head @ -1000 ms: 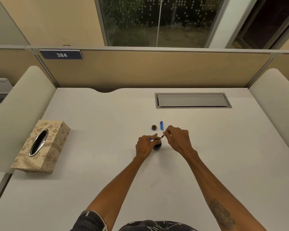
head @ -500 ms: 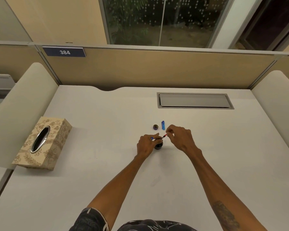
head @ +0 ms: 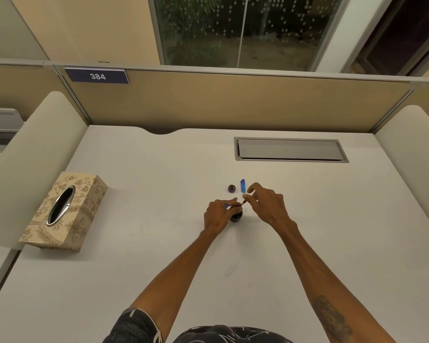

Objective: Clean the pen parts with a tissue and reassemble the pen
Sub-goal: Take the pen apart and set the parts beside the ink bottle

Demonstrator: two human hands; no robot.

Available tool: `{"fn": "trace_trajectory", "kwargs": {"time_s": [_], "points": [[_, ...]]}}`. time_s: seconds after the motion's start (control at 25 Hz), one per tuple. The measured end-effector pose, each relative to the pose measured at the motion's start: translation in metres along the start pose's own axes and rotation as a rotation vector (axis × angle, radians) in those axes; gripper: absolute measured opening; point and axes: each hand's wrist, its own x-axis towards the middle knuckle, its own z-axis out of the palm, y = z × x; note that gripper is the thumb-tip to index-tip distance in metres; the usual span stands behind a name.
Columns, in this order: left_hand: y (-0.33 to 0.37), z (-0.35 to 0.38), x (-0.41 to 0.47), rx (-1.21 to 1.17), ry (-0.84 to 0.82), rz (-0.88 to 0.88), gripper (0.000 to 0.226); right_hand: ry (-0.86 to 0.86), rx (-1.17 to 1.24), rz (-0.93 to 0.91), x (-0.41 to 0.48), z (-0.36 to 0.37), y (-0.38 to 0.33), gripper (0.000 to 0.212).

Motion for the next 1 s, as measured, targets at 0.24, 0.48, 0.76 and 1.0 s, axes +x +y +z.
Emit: {"fn": "trace_trajectory", "kwargs": {"time_s": [0.24,0.48,0.76,1.0], "points": [[0.0,0.002,0.0,-0.011,0.005,-0.003,0.026,0.012,-0.11,0.022,0.0,0.002,-0.004,0.02],[0.001,0.001,-0.001,-0.01,-0.002,0.002,0.027,0.019,-0.002,0.053,-0.004,0.003,-0.001,0.031],[0.002,0.001,-0.002,0.011,0.002,-0.012,0.028,0.024,-0.072,0.036,-0.002,-0.001,-0.001,0.023],[0.002,0.001,-0.002,0.028,-0.001,-0.015,0.028,-0.034,0.024,0.115,0.004,0.001,-0.002,0.027]]}}
